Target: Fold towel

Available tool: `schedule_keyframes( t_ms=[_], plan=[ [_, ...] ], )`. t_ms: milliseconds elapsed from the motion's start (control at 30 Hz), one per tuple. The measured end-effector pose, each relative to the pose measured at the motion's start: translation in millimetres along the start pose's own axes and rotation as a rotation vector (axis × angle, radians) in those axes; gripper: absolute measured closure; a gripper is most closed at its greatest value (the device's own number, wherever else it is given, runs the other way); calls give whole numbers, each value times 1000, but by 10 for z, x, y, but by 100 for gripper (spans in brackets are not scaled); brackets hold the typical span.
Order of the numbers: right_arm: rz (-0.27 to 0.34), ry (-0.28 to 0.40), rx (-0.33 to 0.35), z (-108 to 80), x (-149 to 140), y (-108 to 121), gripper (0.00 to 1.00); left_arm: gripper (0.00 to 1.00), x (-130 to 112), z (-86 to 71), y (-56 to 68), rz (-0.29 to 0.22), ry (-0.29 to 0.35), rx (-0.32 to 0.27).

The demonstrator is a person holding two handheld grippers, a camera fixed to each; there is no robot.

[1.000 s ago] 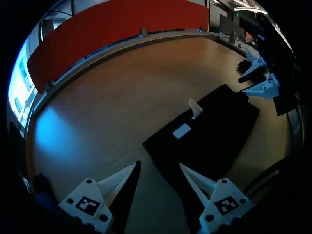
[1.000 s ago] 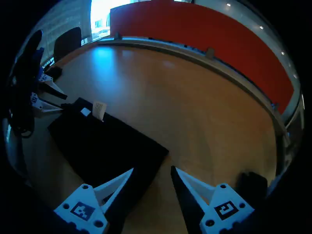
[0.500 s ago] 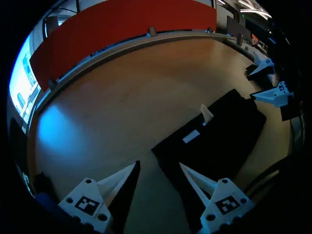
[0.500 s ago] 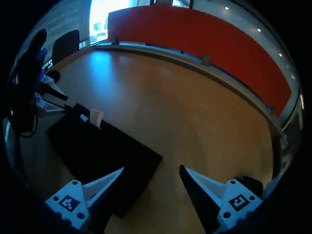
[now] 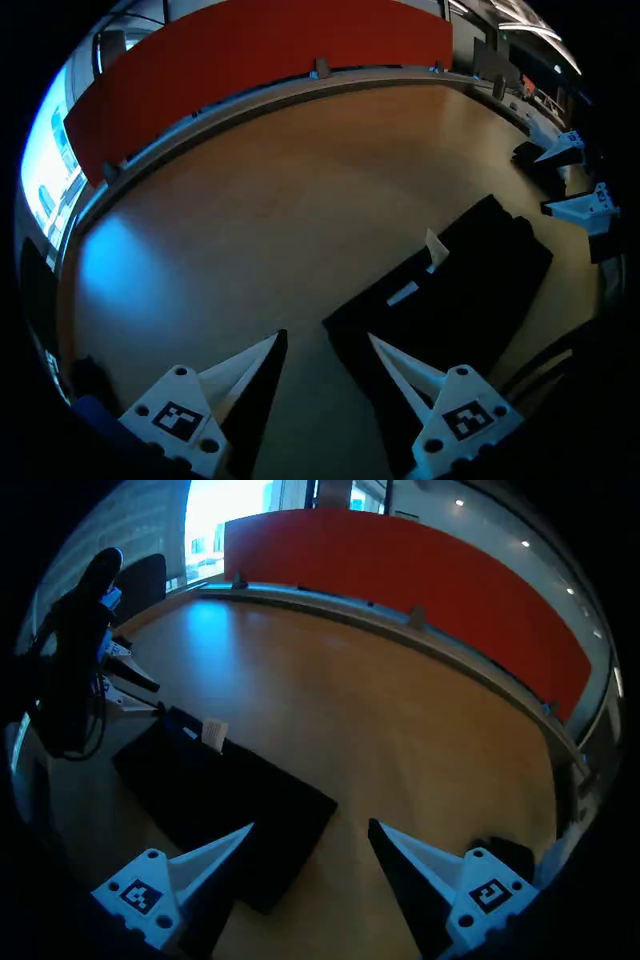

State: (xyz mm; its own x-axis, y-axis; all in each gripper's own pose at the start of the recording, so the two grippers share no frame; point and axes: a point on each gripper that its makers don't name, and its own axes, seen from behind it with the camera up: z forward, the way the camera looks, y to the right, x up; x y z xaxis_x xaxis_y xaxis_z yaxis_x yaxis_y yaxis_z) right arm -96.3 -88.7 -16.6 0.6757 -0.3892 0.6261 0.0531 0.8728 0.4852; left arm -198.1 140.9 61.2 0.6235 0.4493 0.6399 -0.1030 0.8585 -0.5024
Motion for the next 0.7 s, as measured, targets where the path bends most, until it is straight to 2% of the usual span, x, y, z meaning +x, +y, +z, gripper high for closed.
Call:
schedule_keyframes(
  t_ms=[300,367,500,567,700],
  plan=[
    [-9,7,3,-76,-26,-32,0,36,58,0,-83,-20,9,19],
    [-10,9,5,-84,-26,-42,0,31,71,-27,-80,-22,15,17],
    [-10,10,10,-89,-33,-65,0,8,75,-96,-65,-31,26,9],
    [-9,10,12,-87,-38,-76,0,2,54,-126,-79,-40,28,11],
    [-10,11,18,-82,-43,-108,0,2,6,-191,-129,-62,31,23]
  ],
)
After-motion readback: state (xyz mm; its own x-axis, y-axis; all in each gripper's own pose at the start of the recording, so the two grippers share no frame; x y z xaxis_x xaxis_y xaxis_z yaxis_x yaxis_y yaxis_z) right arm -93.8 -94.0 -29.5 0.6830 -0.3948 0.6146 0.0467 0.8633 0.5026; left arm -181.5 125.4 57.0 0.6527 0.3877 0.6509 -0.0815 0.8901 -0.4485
